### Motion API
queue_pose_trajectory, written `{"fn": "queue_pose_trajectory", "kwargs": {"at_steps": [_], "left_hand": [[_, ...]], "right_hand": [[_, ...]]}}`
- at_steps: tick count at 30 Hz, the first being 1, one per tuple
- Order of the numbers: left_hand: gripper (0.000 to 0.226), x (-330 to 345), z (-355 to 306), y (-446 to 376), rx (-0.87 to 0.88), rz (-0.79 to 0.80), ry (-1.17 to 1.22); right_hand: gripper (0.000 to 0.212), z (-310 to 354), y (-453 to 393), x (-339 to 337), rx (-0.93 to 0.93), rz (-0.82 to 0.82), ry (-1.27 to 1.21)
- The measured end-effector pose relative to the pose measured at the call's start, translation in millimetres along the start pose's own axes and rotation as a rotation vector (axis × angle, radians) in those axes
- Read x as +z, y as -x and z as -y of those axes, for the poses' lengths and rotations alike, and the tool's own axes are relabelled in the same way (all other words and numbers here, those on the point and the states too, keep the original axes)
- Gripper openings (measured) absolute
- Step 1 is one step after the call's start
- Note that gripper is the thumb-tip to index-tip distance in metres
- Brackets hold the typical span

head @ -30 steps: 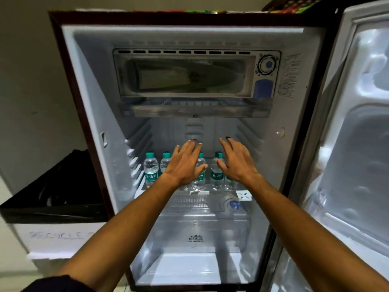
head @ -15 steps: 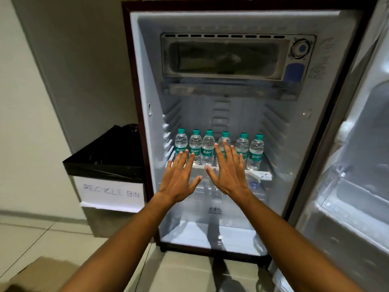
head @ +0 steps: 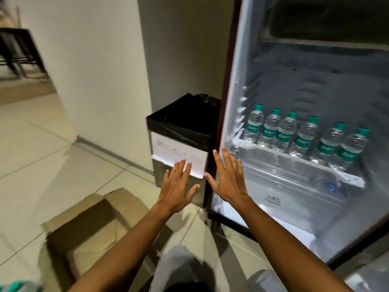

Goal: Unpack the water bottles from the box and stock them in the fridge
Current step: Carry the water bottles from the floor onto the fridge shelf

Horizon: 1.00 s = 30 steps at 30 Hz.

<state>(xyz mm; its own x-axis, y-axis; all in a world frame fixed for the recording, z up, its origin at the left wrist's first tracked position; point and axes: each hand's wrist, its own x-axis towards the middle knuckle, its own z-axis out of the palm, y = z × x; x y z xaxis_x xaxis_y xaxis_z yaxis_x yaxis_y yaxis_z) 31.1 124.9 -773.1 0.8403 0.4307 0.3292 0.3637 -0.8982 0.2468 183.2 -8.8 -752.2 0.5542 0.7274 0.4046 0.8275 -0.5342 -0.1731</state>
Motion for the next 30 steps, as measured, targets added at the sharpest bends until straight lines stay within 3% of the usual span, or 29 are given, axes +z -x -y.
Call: {"fn": "queue_pose_trajectory", "kwargs": {"at_steps": [8, 20, 30], "left_hand": [[0.077, -11, 101, 92, -0.401, 0.062, -0.025], [0.074, -29, 210, 262, -0.945, -0.034, 0.007], [0.057, -18, 266, 360, -1.294, 0.107, -0.096]], "right_hand": [[0.081, 120, -3, 84, -0.212, 0.176, -0.102], [0.081, 310, 40, 166, -0.574, 0.477, -0.238], [0.076, 393, 76, 201, -0.818, 0.653, -0.278]]}}
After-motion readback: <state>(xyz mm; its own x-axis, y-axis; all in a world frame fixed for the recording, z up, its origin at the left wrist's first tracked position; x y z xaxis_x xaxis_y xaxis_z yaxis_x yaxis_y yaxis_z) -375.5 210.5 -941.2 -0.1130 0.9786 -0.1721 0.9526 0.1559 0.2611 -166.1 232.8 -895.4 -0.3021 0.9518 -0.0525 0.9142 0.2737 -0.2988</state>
